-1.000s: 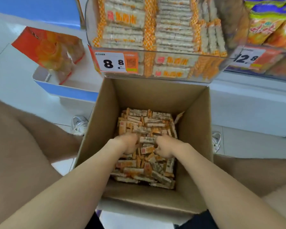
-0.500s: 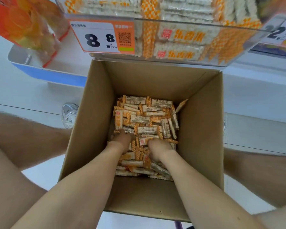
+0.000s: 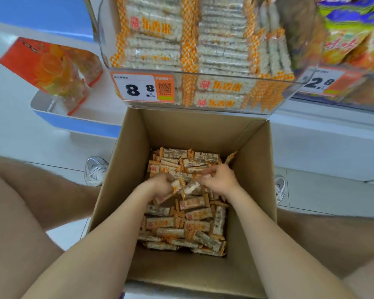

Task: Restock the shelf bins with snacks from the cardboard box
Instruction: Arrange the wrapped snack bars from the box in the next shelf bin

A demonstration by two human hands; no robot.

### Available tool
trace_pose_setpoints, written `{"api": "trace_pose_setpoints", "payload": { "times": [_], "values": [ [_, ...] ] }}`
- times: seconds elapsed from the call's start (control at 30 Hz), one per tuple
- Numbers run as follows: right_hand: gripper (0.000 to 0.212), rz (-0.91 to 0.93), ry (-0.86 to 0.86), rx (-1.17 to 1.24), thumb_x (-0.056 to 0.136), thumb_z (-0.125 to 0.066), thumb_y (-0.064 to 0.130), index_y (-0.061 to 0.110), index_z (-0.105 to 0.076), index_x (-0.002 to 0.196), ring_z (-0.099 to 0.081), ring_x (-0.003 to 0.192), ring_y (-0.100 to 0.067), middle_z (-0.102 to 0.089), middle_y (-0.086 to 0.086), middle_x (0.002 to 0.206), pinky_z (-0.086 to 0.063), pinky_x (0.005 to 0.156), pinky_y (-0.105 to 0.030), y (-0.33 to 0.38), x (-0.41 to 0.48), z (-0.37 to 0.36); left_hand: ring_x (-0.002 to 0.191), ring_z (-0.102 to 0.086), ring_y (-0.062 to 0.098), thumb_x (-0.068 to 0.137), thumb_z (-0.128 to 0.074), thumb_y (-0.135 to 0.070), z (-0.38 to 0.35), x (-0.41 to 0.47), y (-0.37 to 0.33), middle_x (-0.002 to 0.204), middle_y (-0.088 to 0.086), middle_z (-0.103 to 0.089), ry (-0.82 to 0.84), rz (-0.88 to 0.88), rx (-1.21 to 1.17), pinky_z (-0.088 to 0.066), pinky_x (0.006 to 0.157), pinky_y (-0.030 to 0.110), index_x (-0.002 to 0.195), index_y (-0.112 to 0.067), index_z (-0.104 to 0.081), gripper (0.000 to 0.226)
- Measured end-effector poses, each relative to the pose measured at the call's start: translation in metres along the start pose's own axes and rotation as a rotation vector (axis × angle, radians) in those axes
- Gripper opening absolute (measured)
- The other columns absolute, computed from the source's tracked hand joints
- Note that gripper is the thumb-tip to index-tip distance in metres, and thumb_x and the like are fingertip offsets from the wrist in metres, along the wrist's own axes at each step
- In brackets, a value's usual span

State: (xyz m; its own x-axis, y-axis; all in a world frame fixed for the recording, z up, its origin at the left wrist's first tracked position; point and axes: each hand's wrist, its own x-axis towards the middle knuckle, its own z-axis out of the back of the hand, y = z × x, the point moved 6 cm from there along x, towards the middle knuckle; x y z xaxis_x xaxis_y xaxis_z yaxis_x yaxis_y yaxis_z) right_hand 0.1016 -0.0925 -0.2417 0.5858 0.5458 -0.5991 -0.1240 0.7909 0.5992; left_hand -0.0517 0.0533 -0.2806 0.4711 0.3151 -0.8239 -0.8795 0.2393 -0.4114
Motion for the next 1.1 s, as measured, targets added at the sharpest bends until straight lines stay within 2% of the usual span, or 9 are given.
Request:
{"api": "trace_pose_setpoints", "payload": {
  "times": [0.17, 0.27, 0.4, 0.57, 0.67, 0.8, 0.9, 1.0, 1.1],
  "values": [
    [0.043, 0.069, 0.117, -0.05, 0.085, -0.083, 0.047, 0.027, -0.074, 0.121, -0.071, 0.11, -0.02, -0.071, -0.002, 0.126, -0.058, 0.088, -0.033, 0.016, -0.012, 0.021, 0.102, -0.067, 0.026, 0.092, -0.059, 0.004, 0.028, -0.041, -0.025, 0.138, 0.009, -0.055, -0.033, -0.071, -0.11, -0.063, 0.071, 0.037, 0.152, -0.028, -0.043, 0.07],
    [0.034, 0.121, 0.158, 0.028, 0.096, -0.074, 0.043, 0.022, -0.069, 0.123, -0.079, 0.076, -0.02, -0.074, -0.008, 0.105, -0.061, 0.066, -0.032, 0.026, -0.026, 0.029, 0.102, -0.07, 0.028, 0.09, -0.07, 0.002, 0.045, -0.058, -0.029, 0.122, 0.008, -0.062, -0.115, -0.078, -0.262, -0.065, 0.08, 0.048, 0.131, -0.024, -0.059, 0.05],
    [0.022, 0.143, 0.08, 0.025, 0.099, -0.072, 0.037, 0.024, -0.069, 0.116, -0.078, 0.068, -0.023, -0.073, -0.011, 0.104, -0.066, 0.065, -0.041, 0.034, -0.038, 0.039, 0.105, -0.068, 0.025, 0.101, -0.061, -0.005, 0.055, -0.083, -0.04, 0.123, 0.008, -0.063, -0.081, -0.13, -0.472, -0.064, 0.068, 0.034, 0.117, -0.02, -0.072, 0.023],
    [0.027, 0.199, 0.025, 0.028, 0.096, -0.072, 0.047, 0.025, -0.077, 0.111, -0.074, 0.066, -0.014, -0.076, -0.003, 0.093, -0.054, 0.053, -0.022, 0.044, -0.051, 0.046, 0.103, -0.074, 0.024, 0.104, -0.057, -0.017, 0.063, -0.104, -0.056, 0.111, 0.01, -0.077, -0.003, -0.209, -0.611, -0.063, 0.089, 0.041, 0.107, -0.017, -0.081, 0.024],
    [0.025, 0.234, 0.0, 0.099, 0.091, -0.079, 0.047, 0.026, -0.079, 0.105, -0.072, 0.073, -0.002, -0.078, 0.006, 0.089, -0.054, 0.065, -0.018, 0.055, -0.059, 0.052, 0.112, -0.071, 0.029, 0.098, -0.066, -0.019, 0.07, -0.116, -0.065, 0.117, 0.015, -0.075, 0.013, -0.267, -0.532, -0.062, 0.09, 0.038, 0.11, -0.013, -0.08, 0.019],
    [0.063, 0.277, -0.124, 0.273, 0.063, -0.099, 0.048, 0.025, -0.071, 0.115, -0.072, 0.096, -0.007, -0.077, 0.005, 0.105, -0.061, 0.087, -0.031, 0.074, -0.067, 0.06, 0.105, -0.073, 0.028, 0.085, -0.07, -0.006, 0.081, -0.139, -0.077, 0.117, 0.014, -0.072, 0.031, -0.406, -0.323, -0.062, 0.092, 0.043, 0.118, -0.019, -0.076, 0.036],
    [0.05, 0.459, -0.189, 0.269, 0.065, -0.101, 0.034, 0.026, -0.076, 0.107, -0.074, 0.09, -0.009, -0.079, 0.005, 0.098, -0.063, 0.086, -0.037, 0.1, -0.082, 0.064, 0.091, -0.073, 0.019, 0.081, -0.073, -0.002, 0.089, -0.165, -0.092, 0.107, 0.011, -0.075, 0.047, -0.491, -0.268, -0.059, 0.082, 0.03, 0.116, -0.017, -0.076, 0.039],
    [0.067, 0.603, -0.175, 0.258, 0.073, -0.096, 0.024, 0.035, -0.068, 0.133, -0.072, 0.095, -0.009, -0.077, 0.009, 0.111, -0.061, 0.091, -0.037, 0.126, -0.101, 0.061, 0.087, -0.066, 0.02, 0.077, -0.074, -0.004, 0.094, -0.182, -0.104, 0.096, 0.013, -0.073, 0.077, -0.54, -0.249, -0.052, 0.084, 0.034, 0.107, -0.011, -0.077, 0.031],
    [0.101, 0.677, -0.148, 0.248, 0.082, -0.09, 0.017, 0.051, -0.033, 0.159, -0.069, 0.096, -0.01, -0.071, 0.015, 0.131, -0.058, 0.095, -0.029, 0.144, -0.118, 0.061, 0.098, -0.073, 0.017, 0.081, -0.087, -0.014, 0.109, -0.195, -0.11, 0.105, 0.007, -0.079, 0.009, -0.503, -0.341, -0.058, 0.091, 0.033, 0.119, -0.012, -0.071, 0.041]
  ]
}}
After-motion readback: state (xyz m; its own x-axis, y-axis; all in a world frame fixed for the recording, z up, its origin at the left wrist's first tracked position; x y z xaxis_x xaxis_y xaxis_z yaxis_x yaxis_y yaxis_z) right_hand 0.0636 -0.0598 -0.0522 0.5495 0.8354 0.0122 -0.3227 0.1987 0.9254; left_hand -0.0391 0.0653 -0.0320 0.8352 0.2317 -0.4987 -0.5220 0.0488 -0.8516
